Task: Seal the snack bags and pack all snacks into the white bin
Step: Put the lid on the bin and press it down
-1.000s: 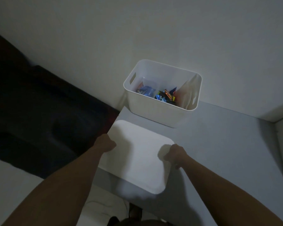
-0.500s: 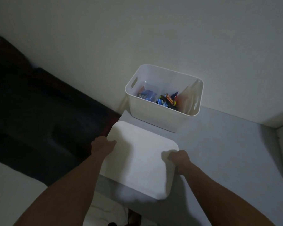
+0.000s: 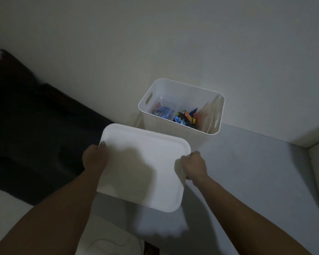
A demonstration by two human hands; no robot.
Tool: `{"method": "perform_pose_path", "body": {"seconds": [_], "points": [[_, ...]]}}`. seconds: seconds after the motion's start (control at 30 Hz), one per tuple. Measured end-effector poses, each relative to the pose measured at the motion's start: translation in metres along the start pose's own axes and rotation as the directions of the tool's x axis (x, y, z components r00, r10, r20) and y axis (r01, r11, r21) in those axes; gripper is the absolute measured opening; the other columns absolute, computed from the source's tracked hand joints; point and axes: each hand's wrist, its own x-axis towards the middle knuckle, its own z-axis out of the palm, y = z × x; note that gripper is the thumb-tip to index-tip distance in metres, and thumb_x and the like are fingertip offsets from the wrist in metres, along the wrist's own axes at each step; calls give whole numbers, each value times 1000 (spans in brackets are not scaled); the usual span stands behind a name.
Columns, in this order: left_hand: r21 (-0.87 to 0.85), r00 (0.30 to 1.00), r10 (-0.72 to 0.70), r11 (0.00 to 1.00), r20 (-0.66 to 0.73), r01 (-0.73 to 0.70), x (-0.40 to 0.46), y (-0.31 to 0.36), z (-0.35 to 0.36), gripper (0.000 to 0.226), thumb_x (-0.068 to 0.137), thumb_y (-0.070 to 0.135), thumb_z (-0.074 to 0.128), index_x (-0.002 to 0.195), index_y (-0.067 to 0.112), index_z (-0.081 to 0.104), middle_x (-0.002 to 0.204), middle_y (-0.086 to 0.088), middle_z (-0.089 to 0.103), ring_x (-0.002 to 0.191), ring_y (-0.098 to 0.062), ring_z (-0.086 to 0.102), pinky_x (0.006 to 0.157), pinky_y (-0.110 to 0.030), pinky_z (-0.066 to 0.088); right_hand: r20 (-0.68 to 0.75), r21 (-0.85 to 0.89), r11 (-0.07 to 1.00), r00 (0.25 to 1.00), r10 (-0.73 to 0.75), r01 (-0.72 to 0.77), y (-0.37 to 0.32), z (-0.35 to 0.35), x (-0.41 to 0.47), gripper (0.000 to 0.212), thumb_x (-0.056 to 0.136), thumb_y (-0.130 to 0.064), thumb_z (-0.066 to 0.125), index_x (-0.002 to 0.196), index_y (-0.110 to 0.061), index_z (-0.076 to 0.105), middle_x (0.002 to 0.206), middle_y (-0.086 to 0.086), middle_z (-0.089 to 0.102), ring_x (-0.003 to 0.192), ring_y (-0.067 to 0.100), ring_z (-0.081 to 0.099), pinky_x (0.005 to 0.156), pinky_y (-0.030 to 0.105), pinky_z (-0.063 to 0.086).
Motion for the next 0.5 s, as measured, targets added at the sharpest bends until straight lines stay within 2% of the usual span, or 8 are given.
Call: {"method": "perform_pose_path", "body": {"seconds": [0.1, 0.23, 0.33, 0.4, 0.5], "points": [[-143, 996, -13, 990, -85, 1, 9, 11, -10, 45, 97, 39, 45, 97, -2, 63, 100, -22, 62, 94, -38, 58, 77, -39, 41, -24, -20, 996, 996, -90, 89, -22, -5, -7, 30, 93, -31, 52, 113, -9, 50, 110, 13, 62, 98, 34, 63, 86, 47, 55], [-306, 992, 21, 950, -127, -59, 15, 38, -26, 34, 96, 31, 52, 87, 0, 62, 87, -17, 57, 94, -39, 59, 75, -34, 38, -102, 35, 977, 973, -205, 209, -48, -22, -10, 25, 90, -34, 55, 103, -12, 53, 101, 9, 63, 91, 32, 64, 81, 48, 57], [-325, 990, 83, 938, -114, -116, 14, 66, -39, 28, 95, 21, 52, 100, -1, 67, 96, -17, 63, 96, -34, 60, 78, -32, 38, -143, 84, 959, 956, -258, 271, -66, -37, -4, 28, 86, -36, 55, 104, -16, 55, 100, 7, 66, 92, 32, 65, 81, 49, 57], [-346, 990, 118, 928, -80, -139, 15, 85, -45, 21, 91, 15, 52, 92, 0, 67, 87, -12, 63, 88, -31, 61, 73, -30, 40, -172, 123, 952, 951, -258, 280, -76, -49, 3, 27, 82, -34, 55, 103, -18, 58, 97, 5, 67, 90, 32, 66, 81, 50, 57], [-370, 985, 172, 913, -30, -171, 14, 115, -51, 14, 82, 7, 50, 79, 3, 64, 66, -1, 54, 71, -23, 56, 65, -26, 40, -231, 129, 954, 944, -236, 270, -87, -74, 12, 21, 75, -21, 62, 96, -18, 62, 93, 5, 68, 87, 32, 68, 81, 49, 59]]}}
